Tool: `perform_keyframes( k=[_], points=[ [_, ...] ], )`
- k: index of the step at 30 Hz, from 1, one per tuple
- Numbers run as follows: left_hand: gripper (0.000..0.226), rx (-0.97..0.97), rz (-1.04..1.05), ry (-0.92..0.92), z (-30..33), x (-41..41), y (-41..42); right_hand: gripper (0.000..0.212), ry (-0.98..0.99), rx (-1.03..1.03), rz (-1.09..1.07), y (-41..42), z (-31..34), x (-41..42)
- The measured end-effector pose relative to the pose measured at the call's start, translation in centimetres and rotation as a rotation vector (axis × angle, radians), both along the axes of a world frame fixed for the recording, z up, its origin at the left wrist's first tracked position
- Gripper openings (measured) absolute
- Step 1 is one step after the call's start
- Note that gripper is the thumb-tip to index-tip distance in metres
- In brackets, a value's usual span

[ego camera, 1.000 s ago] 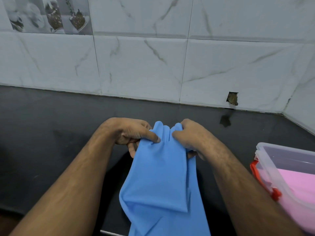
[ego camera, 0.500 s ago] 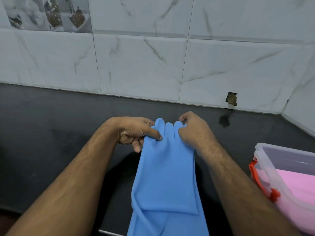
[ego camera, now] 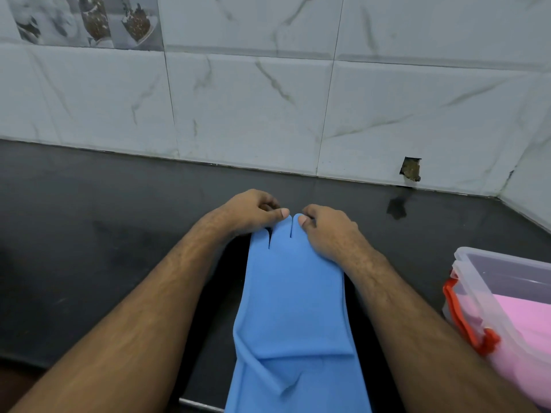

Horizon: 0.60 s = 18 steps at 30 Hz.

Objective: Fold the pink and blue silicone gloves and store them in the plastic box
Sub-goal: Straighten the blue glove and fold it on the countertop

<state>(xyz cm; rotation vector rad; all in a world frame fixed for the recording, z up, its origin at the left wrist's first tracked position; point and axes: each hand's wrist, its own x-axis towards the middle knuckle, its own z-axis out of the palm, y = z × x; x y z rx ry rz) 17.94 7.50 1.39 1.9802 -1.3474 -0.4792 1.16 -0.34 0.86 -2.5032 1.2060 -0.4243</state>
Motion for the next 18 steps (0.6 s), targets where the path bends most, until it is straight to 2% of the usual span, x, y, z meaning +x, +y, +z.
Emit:
perform_keyframes(
  k=[3, 10, 14, 18],
  points=[
    [0.023, -0.001, -0.107, 0.043, -0.4, -1.0, -0.4, 0.03, -0.031, -0.003, 0.013, -0.2, -0.1, 0.2],
    [0.013, 0.004, -0.038, 0.019, -0.8, -0.7, -1.2, 0.024, -0.093, 0.033, -0.012, -0.4, -0.2, 0.1],
    [0.019, 0.043, -0.023, -0.014, -0.8, -0.6, -1.4, 0.026, -0.101, -0.004, -0.046, -0.5, 0.0, -0.1],
    [0.034, 0.02, 0.004, -0.065, -0.8, -0.9, -1.5, 0.026, -0.028, -0.071, -0.206, -1.2, 1.0, -1.0]
  ],
)
